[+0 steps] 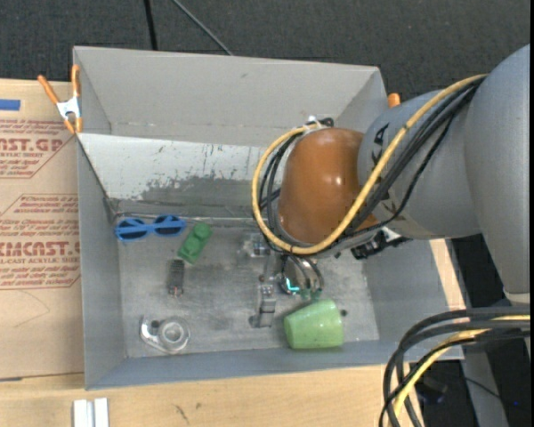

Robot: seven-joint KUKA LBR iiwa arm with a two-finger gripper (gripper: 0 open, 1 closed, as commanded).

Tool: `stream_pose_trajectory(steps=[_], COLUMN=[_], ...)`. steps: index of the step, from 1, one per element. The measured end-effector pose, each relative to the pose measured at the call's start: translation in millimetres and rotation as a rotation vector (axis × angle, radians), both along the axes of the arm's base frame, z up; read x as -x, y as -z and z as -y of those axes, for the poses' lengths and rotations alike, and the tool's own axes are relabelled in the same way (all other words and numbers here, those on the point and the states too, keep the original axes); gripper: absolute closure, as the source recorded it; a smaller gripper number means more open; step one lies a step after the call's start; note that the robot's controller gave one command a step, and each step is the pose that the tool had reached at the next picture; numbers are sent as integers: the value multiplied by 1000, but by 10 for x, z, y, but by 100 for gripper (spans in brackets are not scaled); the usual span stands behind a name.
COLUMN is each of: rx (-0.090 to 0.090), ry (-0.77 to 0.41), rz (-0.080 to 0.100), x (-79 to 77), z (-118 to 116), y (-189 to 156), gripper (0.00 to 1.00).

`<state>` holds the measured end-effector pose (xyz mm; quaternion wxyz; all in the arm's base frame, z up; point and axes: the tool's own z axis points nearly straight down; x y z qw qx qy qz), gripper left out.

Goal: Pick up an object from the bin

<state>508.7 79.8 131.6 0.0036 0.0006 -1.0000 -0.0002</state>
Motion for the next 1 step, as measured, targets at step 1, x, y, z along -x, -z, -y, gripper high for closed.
stream_pose_trajectory(steps=[1], rx=[-6], ry=[-19], rz=[15], x=[-618], z=[-1009], y=[-216], gripper=[0])
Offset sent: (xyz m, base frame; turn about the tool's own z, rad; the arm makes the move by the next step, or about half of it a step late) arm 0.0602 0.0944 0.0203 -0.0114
